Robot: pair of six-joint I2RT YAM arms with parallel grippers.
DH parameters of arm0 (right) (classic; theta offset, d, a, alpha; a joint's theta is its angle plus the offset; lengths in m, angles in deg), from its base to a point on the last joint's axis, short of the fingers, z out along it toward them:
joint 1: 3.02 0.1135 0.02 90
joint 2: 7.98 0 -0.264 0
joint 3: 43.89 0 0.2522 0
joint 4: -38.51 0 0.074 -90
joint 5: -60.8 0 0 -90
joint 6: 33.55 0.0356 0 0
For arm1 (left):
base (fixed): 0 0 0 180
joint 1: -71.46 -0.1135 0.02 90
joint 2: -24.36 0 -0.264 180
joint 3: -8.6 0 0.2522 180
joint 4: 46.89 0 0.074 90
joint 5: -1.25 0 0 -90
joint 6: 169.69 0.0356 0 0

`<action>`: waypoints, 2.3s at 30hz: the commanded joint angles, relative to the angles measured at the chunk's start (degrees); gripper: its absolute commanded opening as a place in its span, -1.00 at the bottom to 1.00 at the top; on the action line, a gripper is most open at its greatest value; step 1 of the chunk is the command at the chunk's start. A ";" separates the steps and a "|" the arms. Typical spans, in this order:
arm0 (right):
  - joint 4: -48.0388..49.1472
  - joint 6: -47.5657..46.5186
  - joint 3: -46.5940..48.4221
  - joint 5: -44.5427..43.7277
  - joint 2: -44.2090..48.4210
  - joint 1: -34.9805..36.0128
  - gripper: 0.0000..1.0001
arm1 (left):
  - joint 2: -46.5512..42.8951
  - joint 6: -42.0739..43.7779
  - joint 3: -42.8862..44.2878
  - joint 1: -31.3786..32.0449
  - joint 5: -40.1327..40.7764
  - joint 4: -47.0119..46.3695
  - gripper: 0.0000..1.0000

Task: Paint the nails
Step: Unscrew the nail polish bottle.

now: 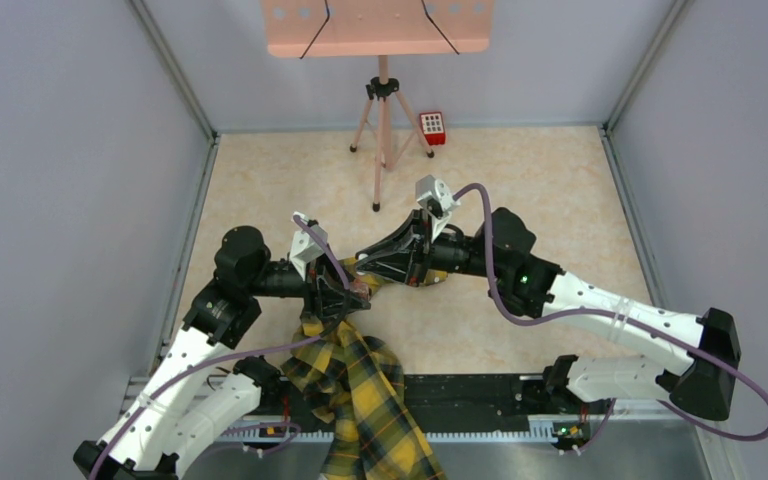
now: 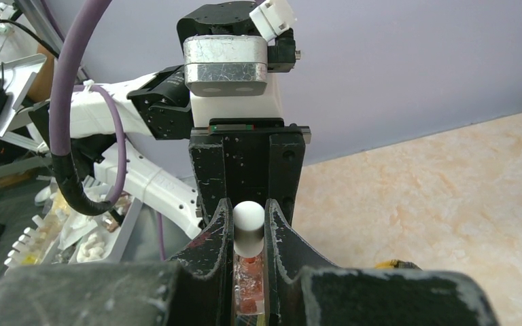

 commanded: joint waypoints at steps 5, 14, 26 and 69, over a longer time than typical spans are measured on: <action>0.35 -0.58 0.26 0.43 -0.45 -0.74 -1.00 | -0.44 0.56 0.64 -0.06 -0.54 -2.16 -1.00; -0.35 -0.70 0.48 0.70 -0.66 -0.70 -1.00 | -0.42 0.51 0.65 -0.12 -0.46 -2.13 -1.00; -1.22 -0.94 0.64 0.42 -0.35 -0.77 -1.00 | -0.45 0.64 0.64 -0.05 -0.20 -1.99 -1.00; -3.83 -2.66 0.93 -1.66 1.71 -0.77 -1.00 | -0.30 0.65 0.73 -0.05 -0.37 -1.88 -1.00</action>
